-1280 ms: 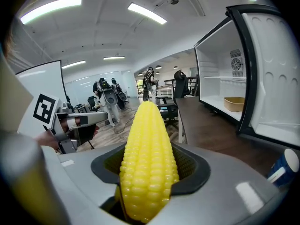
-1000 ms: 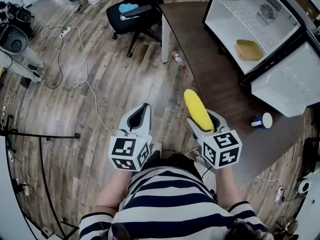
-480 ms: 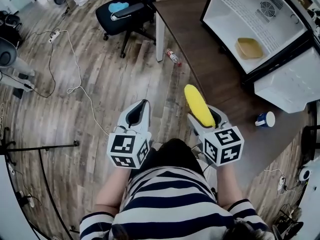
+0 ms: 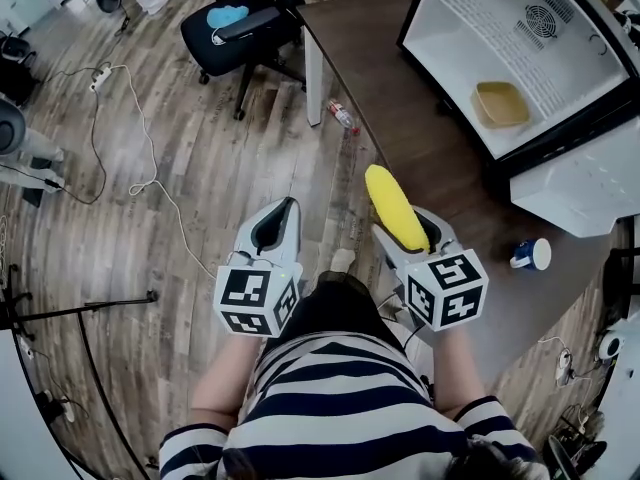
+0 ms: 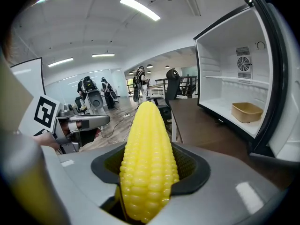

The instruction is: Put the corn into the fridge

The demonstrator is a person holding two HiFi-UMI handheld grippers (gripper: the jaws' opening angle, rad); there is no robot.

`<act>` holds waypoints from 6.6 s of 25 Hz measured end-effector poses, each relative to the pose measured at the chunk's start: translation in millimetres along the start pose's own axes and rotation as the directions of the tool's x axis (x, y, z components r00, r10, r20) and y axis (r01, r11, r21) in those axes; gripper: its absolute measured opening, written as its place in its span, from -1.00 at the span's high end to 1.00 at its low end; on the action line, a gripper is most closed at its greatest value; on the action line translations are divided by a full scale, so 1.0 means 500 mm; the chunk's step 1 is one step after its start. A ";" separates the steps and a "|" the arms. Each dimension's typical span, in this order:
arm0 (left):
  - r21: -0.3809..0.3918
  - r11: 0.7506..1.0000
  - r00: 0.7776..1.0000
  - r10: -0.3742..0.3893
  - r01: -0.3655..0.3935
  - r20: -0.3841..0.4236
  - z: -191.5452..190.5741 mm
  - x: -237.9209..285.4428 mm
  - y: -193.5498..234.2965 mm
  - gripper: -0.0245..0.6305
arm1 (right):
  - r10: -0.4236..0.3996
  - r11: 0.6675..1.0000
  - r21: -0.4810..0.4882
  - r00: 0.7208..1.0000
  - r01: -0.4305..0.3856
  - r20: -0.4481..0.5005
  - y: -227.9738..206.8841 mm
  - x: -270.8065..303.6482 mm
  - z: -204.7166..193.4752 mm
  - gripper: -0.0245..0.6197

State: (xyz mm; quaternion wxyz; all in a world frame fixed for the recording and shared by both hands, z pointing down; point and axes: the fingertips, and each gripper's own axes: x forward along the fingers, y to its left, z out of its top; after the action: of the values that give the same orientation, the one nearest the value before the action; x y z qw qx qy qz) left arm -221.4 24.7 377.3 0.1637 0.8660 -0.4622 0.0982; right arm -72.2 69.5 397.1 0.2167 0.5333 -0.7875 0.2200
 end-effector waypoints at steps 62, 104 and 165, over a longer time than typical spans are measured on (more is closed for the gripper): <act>0.257 0.756 0.795 -0.598 0.602 -0.104 0.402 0.797 -0.255 0.93 | -0.459 0.884 0.145 0.883 0.444 0.100 -0.637 0.103 0.470 0.14; 0.247 0.713 0.748 -0.658 0.656 -0.087 0.405 0.899 -0.275 0.93 | -0.505 0.860 0.017 0.855 0.510 -0.118 -0.874 0.207 0.544 0.14; 0.228 0.771 0.790 -0.613 0.595 0.008 0.461 0.862 -0.223 0.93 | -0.741 0.662 0.157 0.608 0.733 0.285 -0.766 0.065 0.556 0.27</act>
State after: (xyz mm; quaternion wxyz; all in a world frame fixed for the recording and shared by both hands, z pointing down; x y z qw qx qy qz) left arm 114.5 -335.1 280.5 0.0738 0.9841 -0.1524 0.0541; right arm 245.2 -243.4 235.1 0.1488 0.8405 -0.5200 0.0299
